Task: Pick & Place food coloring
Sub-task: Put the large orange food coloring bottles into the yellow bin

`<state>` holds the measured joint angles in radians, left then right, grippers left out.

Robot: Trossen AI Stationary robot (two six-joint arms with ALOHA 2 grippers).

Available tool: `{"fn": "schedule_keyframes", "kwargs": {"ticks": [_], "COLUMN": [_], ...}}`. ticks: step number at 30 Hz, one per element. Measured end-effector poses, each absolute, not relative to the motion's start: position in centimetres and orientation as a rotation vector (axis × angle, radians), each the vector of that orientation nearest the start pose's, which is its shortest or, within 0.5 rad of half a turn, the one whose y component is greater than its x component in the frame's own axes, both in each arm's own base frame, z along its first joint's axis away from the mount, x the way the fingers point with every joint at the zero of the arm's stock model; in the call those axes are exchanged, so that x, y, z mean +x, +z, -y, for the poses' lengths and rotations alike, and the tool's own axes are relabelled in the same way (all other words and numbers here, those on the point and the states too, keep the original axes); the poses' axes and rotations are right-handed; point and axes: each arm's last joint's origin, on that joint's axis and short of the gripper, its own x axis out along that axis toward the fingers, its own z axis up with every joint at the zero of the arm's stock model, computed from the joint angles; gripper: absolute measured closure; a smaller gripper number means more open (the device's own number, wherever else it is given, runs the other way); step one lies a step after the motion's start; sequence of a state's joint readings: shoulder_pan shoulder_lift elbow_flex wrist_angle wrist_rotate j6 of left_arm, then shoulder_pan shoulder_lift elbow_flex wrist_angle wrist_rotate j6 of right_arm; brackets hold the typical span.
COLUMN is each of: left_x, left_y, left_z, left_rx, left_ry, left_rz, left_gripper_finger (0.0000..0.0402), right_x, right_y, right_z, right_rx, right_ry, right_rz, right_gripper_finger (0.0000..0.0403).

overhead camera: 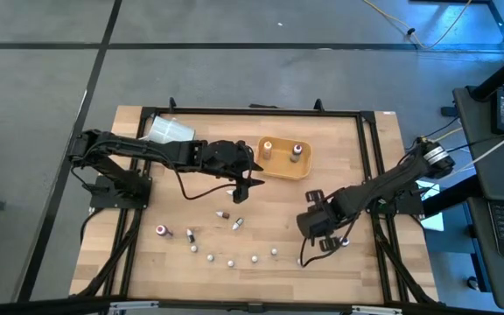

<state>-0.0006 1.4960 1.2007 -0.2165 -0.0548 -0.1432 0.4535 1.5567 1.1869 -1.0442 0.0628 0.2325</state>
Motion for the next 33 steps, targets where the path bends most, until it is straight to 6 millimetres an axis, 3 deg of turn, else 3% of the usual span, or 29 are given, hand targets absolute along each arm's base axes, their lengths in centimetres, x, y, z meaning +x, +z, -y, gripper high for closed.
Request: {"fn": "schedule_keyframes", "kwargs": {"ticks": [5,10,15,18,24,33], "left_x": [33.6,33.6,33.5,33.5,33.5,33.5], "left_y": [30.5,30.5,30.4,30.4,30.4,30.4], "left_z": [-0.1,-0.1,-0.1,-0.1,-0.1,-0.1], "left_rx": [-0.126,-0.126,-0.126,-0.133,-0.181,-0.179], "left_ry": [0.09,0.09,0.091,0.09,0.101,0.101], "left_rz": [-0.51,-0.514,-0.527,-0.527,-0.525,-0.525], "left_gripper_finger": [0.0206,0.0207,0.0206,0.0207,0.0206,0.0206], "right_x": [26.0,26.1,26.4,26.5,26.4,26.3], "right_y": [28.2,32.1,33.6,33.6,31.2,27.4], "right_z": [-10.2,-6.3,-2.0,0.2,3.8,6.3], "right_rx": [-0.112,0.024,0.03,0.023,0.048,0.107], "right_ry": [0.062,-0.089,-0.249,-0.287,-0.322,-0.323], "right_rz": [-1.289,-1.169,-1.123,-1.125,-1.182,-1.173], "right_gripper_finger": [0.0279,0.0279,0.0279,0.0279,0.0279,0.0279]}}
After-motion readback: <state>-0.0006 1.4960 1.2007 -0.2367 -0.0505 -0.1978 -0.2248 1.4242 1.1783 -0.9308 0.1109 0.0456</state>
